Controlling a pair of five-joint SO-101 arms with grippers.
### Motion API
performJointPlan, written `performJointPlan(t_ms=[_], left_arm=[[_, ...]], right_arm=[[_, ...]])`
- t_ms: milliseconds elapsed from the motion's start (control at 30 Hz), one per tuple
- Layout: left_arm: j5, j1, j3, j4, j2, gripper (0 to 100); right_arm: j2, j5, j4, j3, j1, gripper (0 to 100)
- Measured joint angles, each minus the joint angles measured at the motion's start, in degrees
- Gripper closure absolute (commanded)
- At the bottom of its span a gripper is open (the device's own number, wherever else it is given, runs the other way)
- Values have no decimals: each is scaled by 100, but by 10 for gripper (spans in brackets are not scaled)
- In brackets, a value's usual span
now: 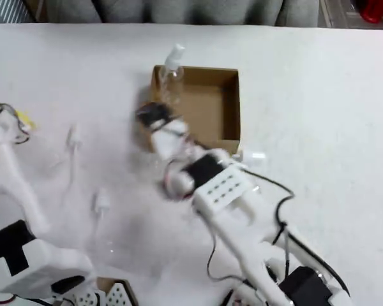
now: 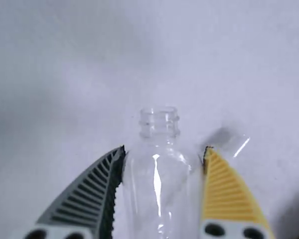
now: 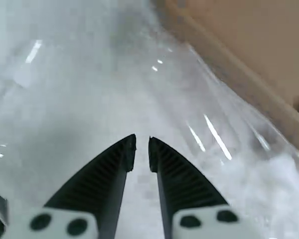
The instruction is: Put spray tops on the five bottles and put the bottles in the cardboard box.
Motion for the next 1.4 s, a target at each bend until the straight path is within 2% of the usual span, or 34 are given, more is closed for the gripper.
performJointPlan(t_ms=[167,367,467,633,867,1033,1400], left_arm=[[-35,-571,0,-334,0,928],[-35,-958,0,-703,0,928],[-35,-1073,0,-897,0,928],[-35,-1125,0,-1169,0,928],[-35,-1125,0,-1204,0,928],[-35,-1125,0,-1204,0,928],[-35,-1125,0,-1204,0,928]], right_arm=[[26,-457,-1099,0,-853,981],[712,-1741,-2075,0,-1231,978],[1187,-2110,-2365,0,-1345,924],[1732,-2207,-2813,0,-1424,803],[1925,-2277,-2884,-9,-1714,802],[2444,-2637,-2927,-88,-1899,801],[3464,-2690,-2954,-782,-1908,818]])
